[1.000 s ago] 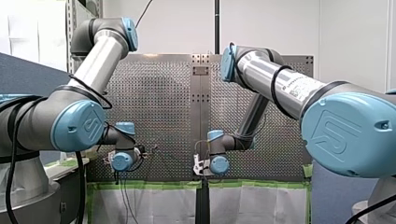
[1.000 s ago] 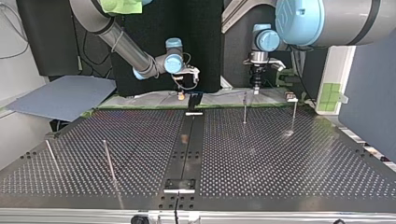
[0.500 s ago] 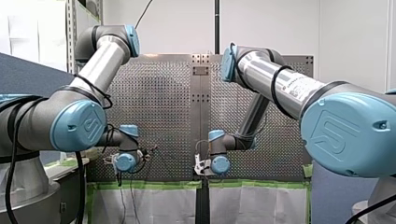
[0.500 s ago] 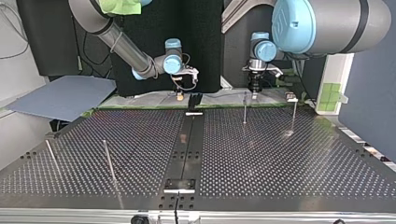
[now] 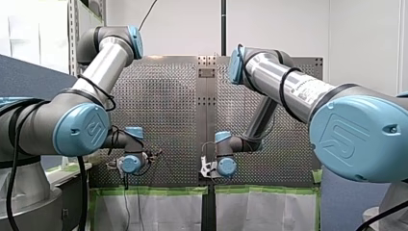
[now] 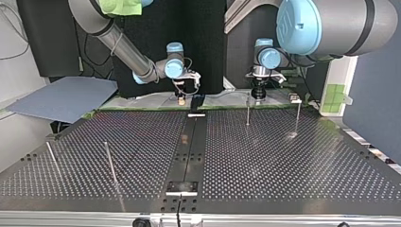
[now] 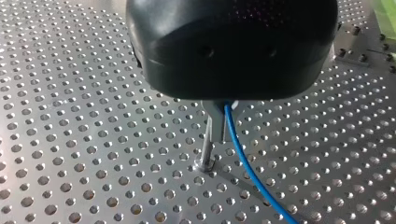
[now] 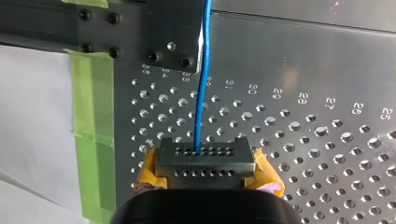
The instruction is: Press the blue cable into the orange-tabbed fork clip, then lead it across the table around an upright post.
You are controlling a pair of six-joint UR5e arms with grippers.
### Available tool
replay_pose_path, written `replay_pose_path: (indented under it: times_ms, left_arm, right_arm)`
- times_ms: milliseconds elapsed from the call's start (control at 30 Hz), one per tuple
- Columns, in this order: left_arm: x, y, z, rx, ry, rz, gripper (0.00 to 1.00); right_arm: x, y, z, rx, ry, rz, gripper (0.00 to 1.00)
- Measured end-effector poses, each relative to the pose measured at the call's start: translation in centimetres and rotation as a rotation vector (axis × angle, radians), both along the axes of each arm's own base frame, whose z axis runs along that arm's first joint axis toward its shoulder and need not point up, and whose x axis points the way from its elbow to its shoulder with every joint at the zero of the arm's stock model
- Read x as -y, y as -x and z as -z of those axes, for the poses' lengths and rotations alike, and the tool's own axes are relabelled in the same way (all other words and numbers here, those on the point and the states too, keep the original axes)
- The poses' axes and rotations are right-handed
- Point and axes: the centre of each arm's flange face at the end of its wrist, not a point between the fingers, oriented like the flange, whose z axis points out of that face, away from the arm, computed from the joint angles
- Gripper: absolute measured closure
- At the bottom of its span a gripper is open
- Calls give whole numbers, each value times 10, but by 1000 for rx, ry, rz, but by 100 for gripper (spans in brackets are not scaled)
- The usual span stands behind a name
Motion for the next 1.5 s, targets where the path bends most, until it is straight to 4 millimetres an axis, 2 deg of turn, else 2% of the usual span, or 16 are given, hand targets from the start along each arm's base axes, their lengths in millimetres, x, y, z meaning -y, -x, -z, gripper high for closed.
replay_pose_path:
  times_ms: [500, 933, 967, 1000, 1067, 1100, 1133, 1167, 1200, 1233, 1500]
  left_arm:
    - [-11, -20, -6, 7, 25, -7, 100]
    - [-21, -22, -5, -7, -12, -23, 100]
    - [-21, -22, -5, -9, -18, -24, 93]
    - [-22, -22, -5, -12, -25, -24, 93]
    - [-23, -21, -4, -22, -41, -25, 64]
    - [-24, -21, -3, -27, -49, -25, 64]
    - [-24, -20, -2, -36, -60, -25, 33]
    - [-25, -19, -2, -45, -69, -25, 13]
    - [-25, -18, -1, -53, -78, -25, 13]
    - [-26, -17, 0, -65, -88, -27, 0]
    - [-28, -9, 6, -140, -108, -18, 0]
  right_arm:
    - [38, 1, -27, 5, 14, 32, 100]
    - [57, -3, -44, -17, 43, 19, 100]
    - [58, -3, -45, -17, 44, 17, 100]
    - [59, -3, -46, -18, 44, 15, 100]
    - [60, -3, -47, -21, 44, 12, 100]
    - [60, -3, -47, -22, 44, 11, 100]
    - [60, -3, -47, -23, 44, 9, 100]
    - [60, -3, -47, -26, 44, 8, 100]
    - [60, -4, -47, -29, 44, 6, 100]
    - [60, -4, -47, -32, 43, 5, 100]
    - [57, -5, -46, -45, 38, -1, 100]
